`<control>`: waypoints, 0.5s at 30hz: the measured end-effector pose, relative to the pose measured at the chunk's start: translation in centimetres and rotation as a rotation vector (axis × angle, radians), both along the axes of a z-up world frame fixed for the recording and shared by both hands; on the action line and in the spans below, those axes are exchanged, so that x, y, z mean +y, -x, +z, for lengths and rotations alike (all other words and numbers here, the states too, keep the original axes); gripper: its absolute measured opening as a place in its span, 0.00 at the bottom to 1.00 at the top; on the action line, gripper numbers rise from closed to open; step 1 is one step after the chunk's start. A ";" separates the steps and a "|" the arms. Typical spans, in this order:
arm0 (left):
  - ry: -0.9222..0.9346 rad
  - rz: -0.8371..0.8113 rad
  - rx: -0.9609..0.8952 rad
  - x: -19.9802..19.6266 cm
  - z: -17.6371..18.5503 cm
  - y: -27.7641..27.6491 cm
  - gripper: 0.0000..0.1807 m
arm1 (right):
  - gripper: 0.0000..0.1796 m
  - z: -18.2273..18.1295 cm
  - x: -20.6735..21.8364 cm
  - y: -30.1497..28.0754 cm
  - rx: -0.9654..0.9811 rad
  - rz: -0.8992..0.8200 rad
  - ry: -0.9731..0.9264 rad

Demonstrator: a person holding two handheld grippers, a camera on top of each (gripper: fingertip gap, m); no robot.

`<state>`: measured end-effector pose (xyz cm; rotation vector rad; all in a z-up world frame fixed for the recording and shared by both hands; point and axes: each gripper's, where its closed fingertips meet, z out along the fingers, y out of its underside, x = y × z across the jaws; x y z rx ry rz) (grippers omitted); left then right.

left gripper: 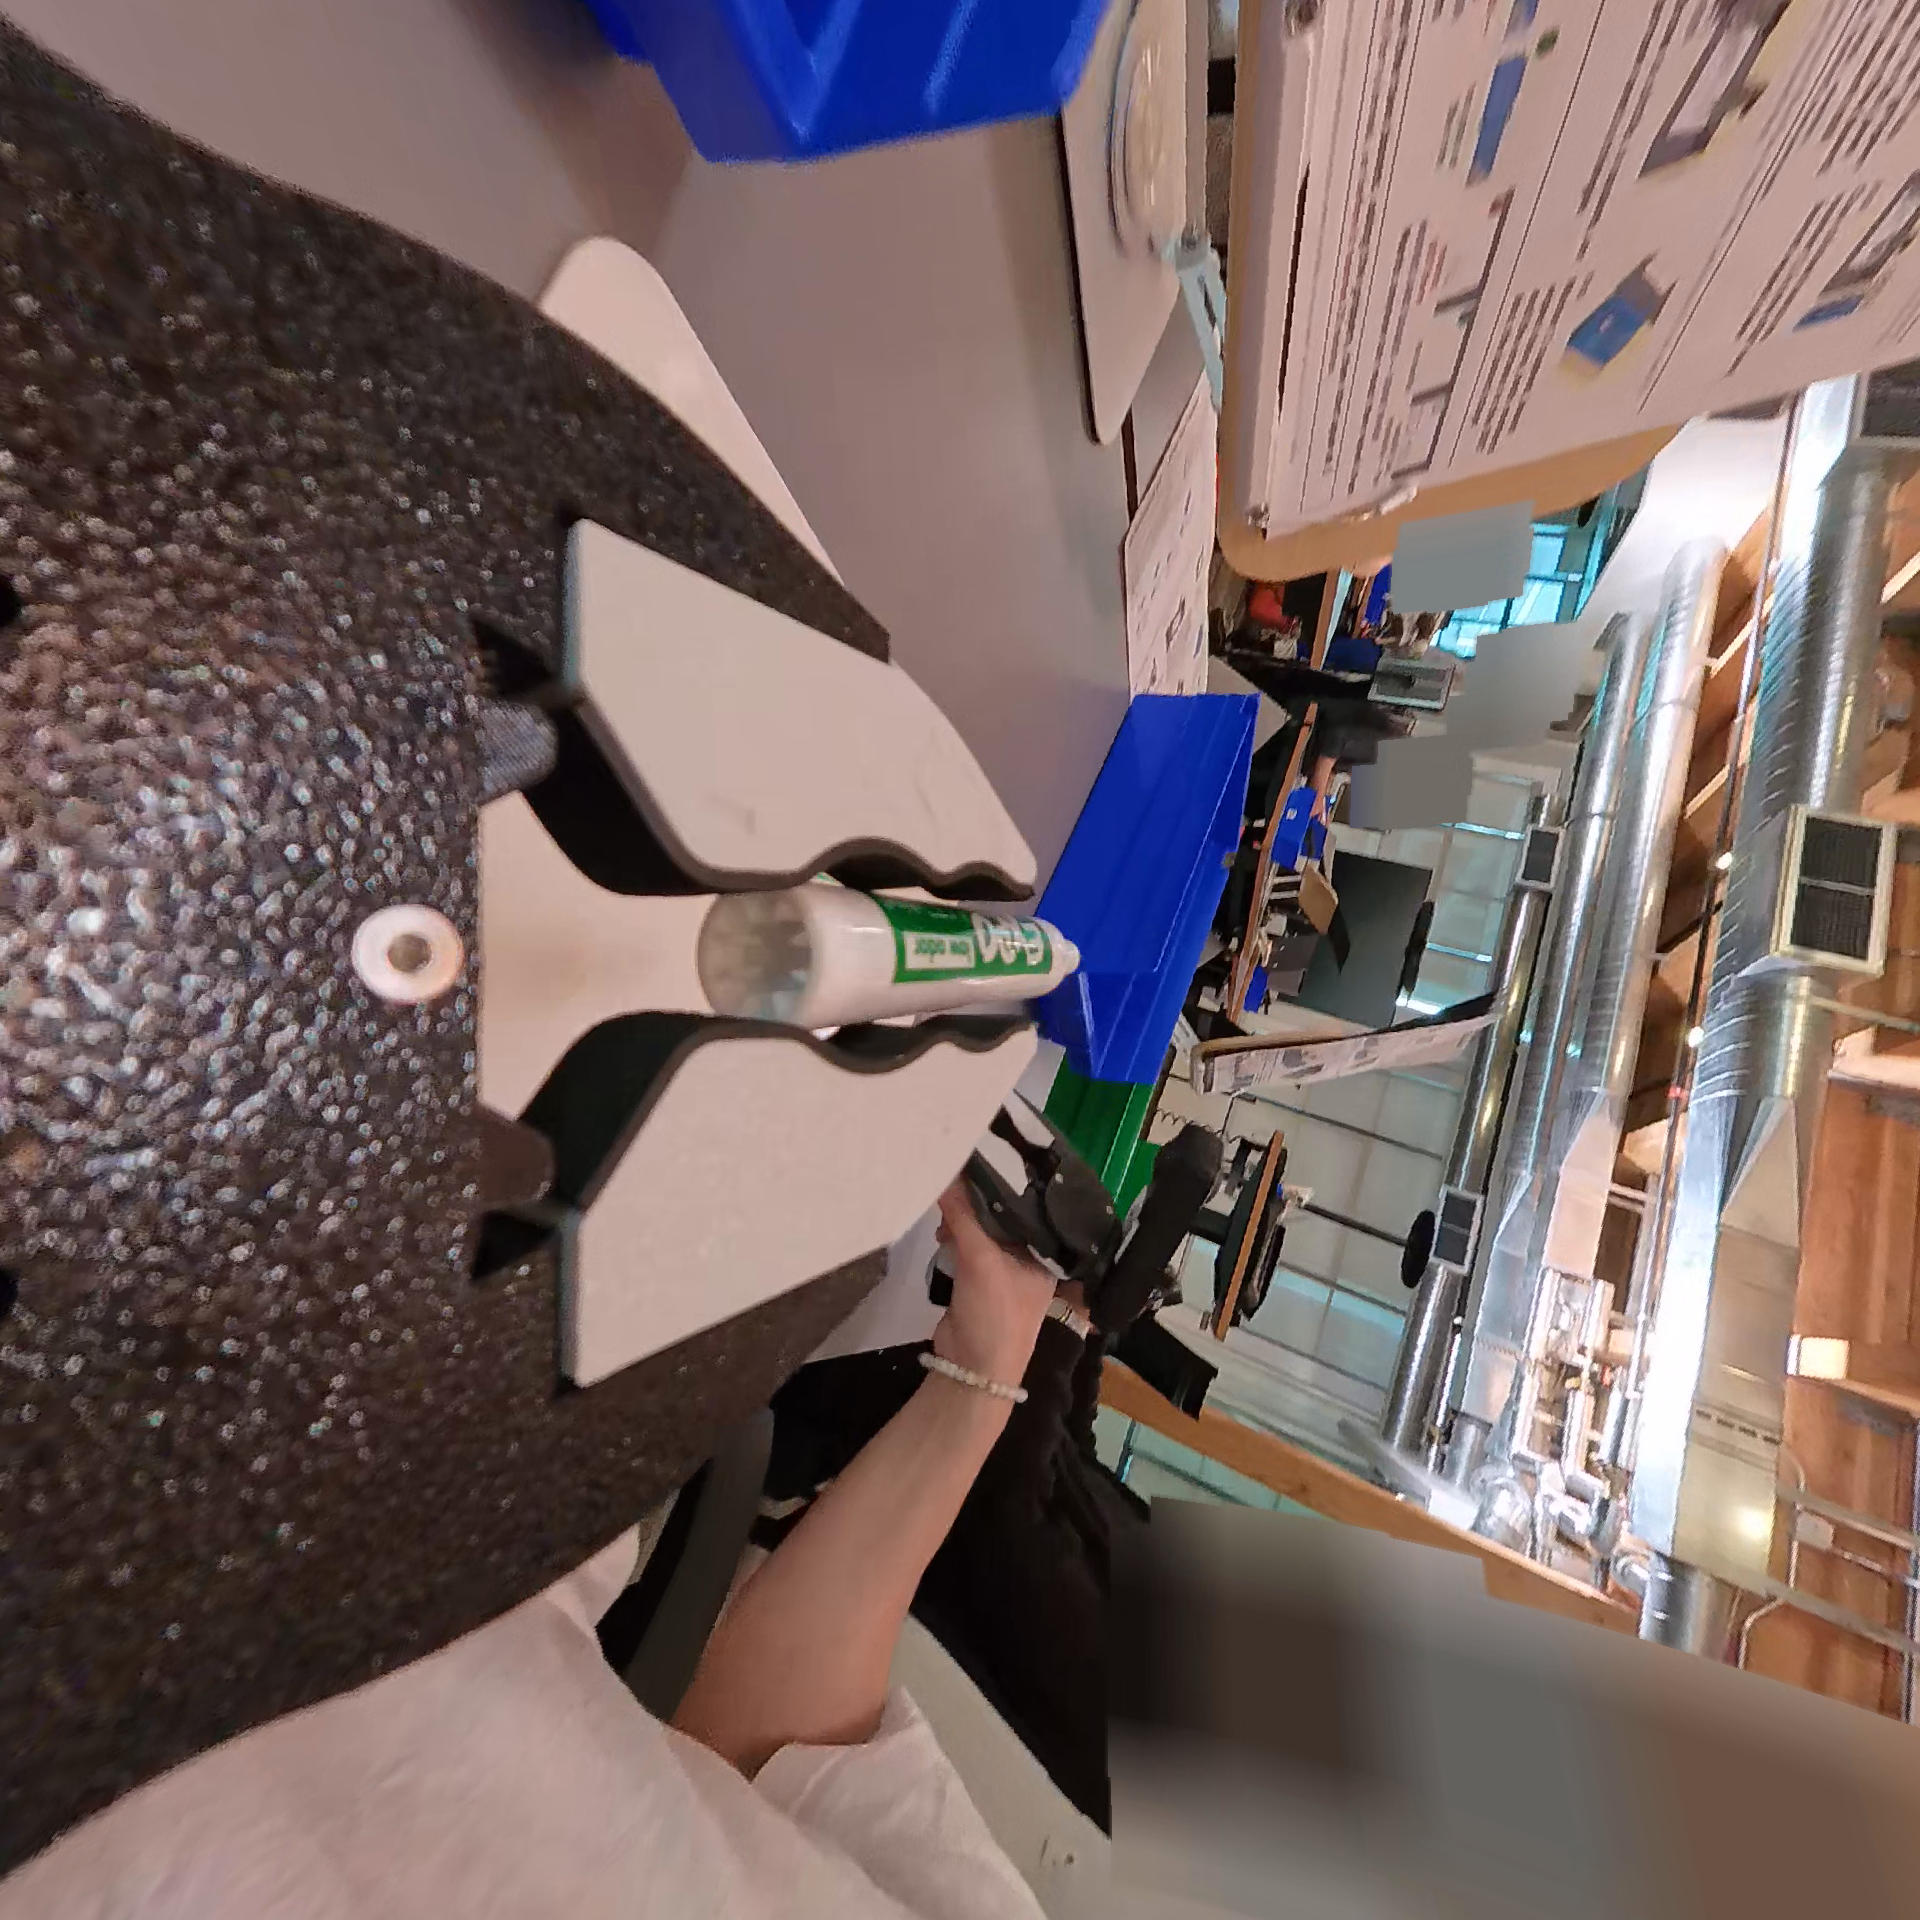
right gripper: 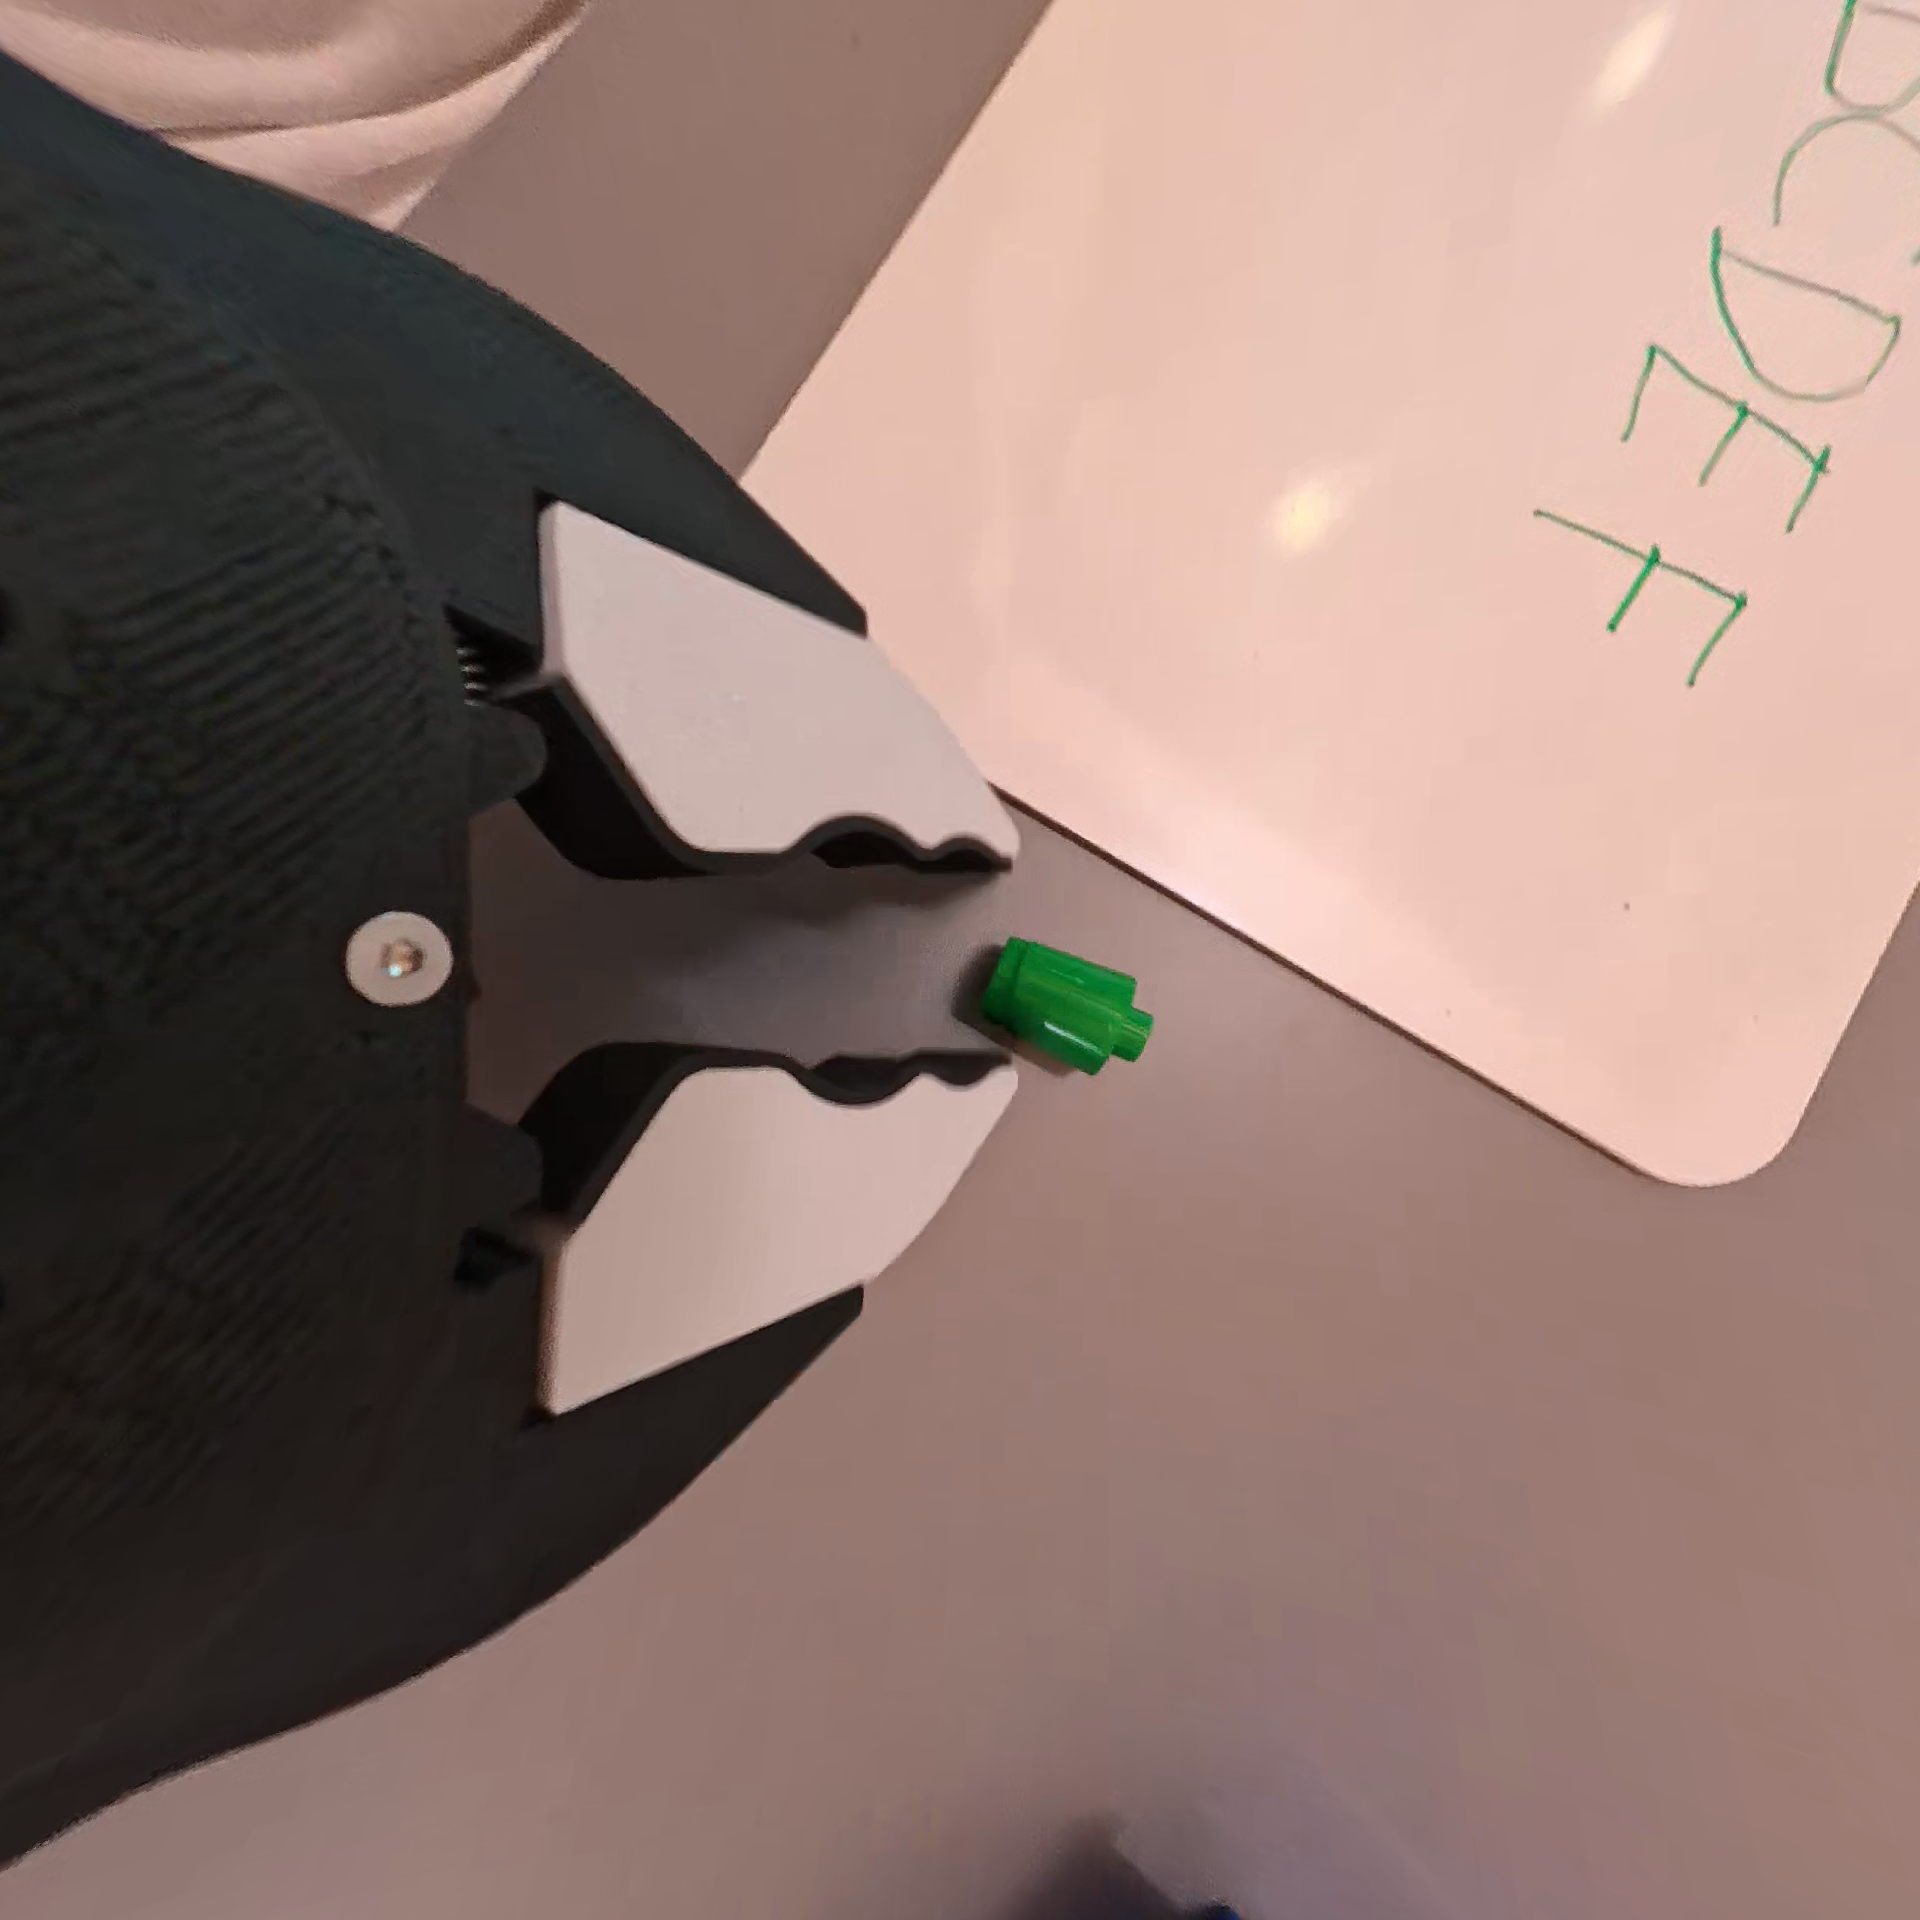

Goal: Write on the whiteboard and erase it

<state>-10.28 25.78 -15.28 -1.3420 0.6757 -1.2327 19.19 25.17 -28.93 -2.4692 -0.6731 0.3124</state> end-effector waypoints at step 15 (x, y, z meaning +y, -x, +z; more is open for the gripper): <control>-0.005 -0.131 -0.048 1.8 0.7 -3.5 0.11 | 0.31 3.3 0.4 0.0 -0.442 1.397 -0.144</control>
